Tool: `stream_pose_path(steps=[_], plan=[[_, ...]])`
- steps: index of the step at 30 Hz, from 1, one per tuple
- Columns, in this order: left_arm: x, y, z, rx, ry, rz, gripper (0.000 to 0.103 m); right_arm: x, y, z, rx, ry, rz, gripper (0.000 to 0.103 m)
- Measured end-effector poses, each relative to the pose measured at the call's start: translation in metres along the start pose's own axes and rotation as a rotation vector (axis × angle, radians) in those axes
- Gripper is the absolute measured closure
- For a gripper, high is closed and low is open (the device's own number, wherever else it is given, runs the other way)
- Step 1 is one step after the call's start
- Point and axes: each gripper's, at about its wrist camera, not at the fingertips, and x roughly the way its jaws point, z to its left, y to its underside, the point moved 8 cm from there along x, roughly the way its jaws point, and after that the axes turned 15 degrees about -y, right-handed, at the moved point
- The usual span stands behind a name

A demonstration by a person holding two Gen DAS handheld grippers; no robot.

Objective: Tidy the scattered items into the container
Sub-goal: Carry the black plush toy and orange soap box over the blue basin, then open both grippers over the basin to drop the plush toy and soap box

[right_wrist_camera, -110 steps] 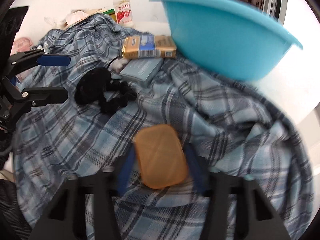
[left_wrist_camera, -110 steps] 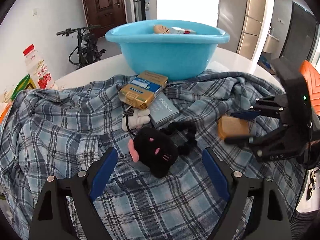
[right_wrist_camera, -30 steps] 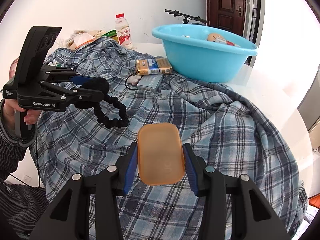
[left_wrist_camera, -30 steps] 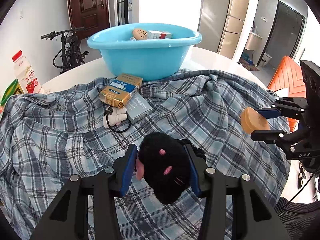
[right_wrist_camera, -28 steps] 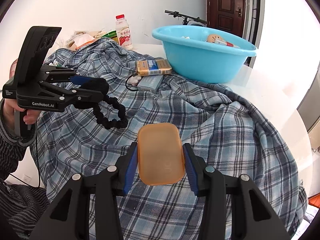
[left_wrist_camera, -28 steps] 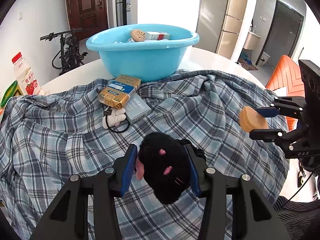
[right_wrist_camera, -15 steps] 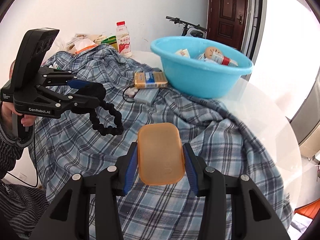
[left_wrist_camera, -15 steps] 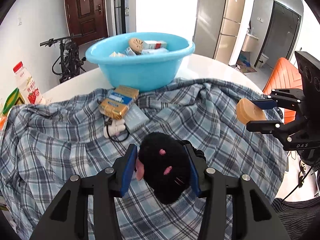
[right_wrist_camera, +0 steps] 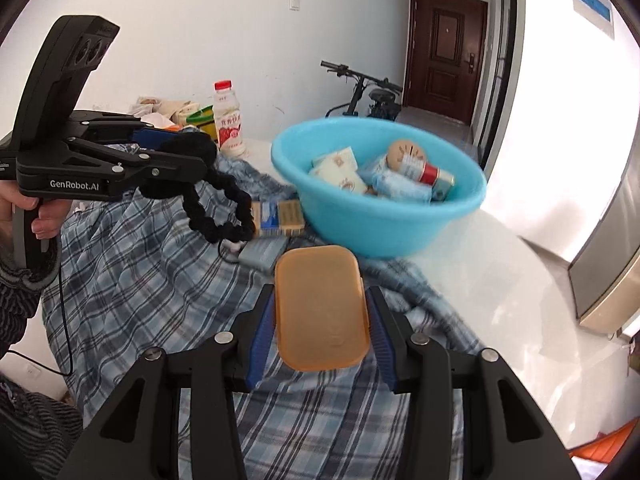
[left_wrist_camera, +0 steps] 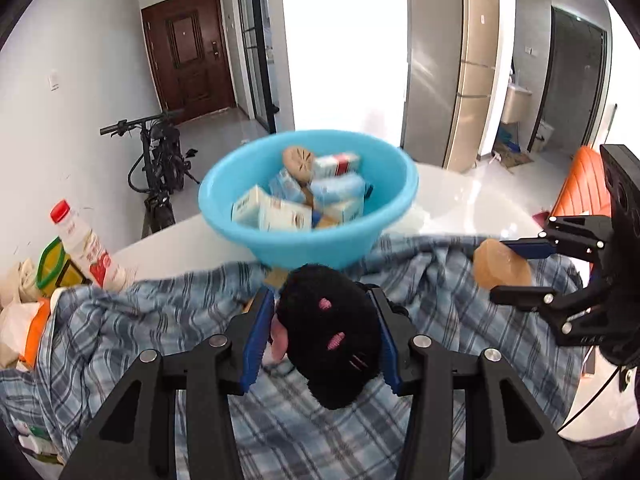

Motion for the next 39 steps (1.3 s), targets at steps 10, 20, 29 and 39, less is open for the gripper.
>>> stream_pose_path(steps=[10,20,29,39], plan=[[0.029,-0.058,-0.007,0.003,0.024,-0.013,0.053,0.000,-0.058,-0.043,0.043,0.027,-0.057,0.060],[0.075,-0.118,-0.005,-0.006,0.043,-0.016,0.053,0.011,-0.095,-0.087,0.072,0.093,-0.092,0.060],[0.152,-0.153,-0.002,-0.026,0.011,0.038,0.053,0.043,-0.115,-0.118,0.108,0.108,-0.068,0.060],[0.238,-0.162,0.006,-0.091,0.004,0.130,0.053,0.069,-0.114,-0.158,0.187,0.115,-0.042,0.060]])
